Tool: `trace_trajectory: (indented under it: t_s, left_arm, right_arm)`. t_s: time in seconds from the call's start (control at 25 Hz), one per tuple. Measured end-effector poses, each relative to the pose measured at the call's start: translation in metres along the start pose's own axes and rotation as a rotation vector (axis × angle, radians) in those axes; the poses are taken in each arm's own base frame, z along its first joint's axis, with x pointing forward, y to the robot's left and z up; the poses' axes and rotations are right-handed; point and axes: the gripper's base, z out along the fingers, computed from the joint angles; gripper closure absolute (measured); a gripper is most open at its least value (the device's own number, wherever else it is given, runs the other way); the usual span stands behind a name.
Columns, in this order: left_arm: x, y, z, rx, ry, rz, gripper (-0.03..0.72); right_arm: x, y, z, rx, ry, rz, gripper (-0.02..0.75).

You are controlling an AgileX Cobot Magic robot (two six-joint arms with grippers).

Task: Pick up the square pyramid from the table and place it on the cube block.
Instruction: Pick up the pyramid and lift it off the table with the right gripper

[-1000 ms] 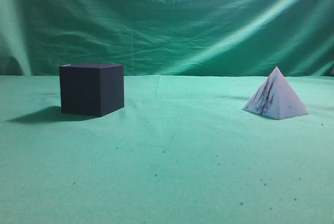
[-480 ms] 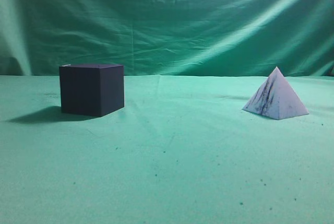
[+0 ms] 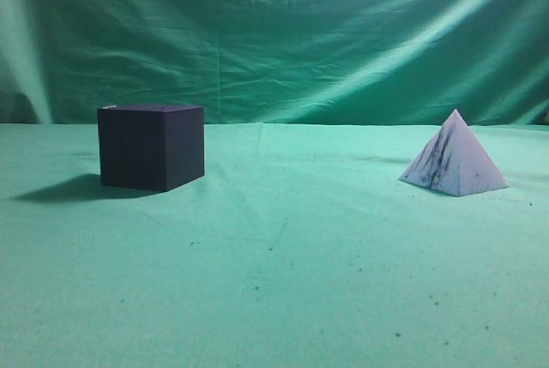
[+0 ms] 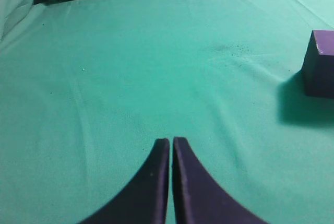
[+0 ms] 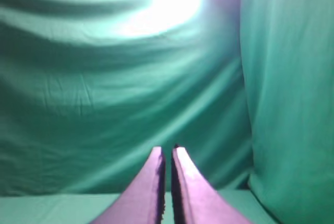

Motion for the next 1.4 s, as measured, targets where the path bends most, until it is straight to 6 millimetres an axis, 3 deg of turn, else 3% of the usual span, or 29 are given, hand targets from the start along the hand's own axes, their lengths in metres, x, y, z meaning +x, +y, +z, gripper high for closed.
trace_trajectory:
  t_s: [0.12,0.28,0.56,0.72,1.0,1.04,1.08,1.2,1.32,1.4]
  left_arm:
    - [0.0,0.0,0.0,0.0,0.0,0.0,0.688]
    - [0.0,0.0,0.0,0.0,0.0,0.0,0.688]
    - [0.0,0.0,0.0,0.0,0.0,0.0,0.688]
    - [0.0,0.0,0.0,0.0,0.0,0.0,0.688]
    - [0.0,0.0,0.0,0.0,0.0,0.0,0.688]
    - [0.0,0.0,0.0,0.0,0.0,0.0,0.688]
    - [0.0,0.0,0.0,0.0,0.0,0.0,0.688]
    - [0.0,0.0,0.0,0.0,0.0,0.0,0.688]
    - [0.0,0.0,0.0,0.0,0.0,0.0,0.688]
    - [0.0,0.0,0.0,0.0,0.0,0.0,0.688]
  right_arm:
    - [-0.019,-0.001,0.006,0.018,0.065,-0.001,0.738]
    - [-0.039,-0.004,0.029,0.057,0.315,0.025,0.738]
    - [-0.034,-0.004,0.076,0.059,0.668,0.033,0.738]
    - [-0.028,0.015,0.093,-0.132,0.842,-0.106,0.738]
    - [-0.006,0.072,0.129,-0.465,1.143,-0.29,0.738]
    - [0.0,0.08,0.134,-0.491,1.167,-0.304,0.69]
    - [0.004,0.087,0.14,-0.507,1.186,-0.313,0.69]
    - [0.016,0.1,0.159,-0.507,1.244,-0.311,0.542]
    - [0.026,0.11,0.176,-0.464,1.295,-0.263,0.268]
    - [0.033,0.116,0.187,-0.439,1.33,-0.242,0.131]
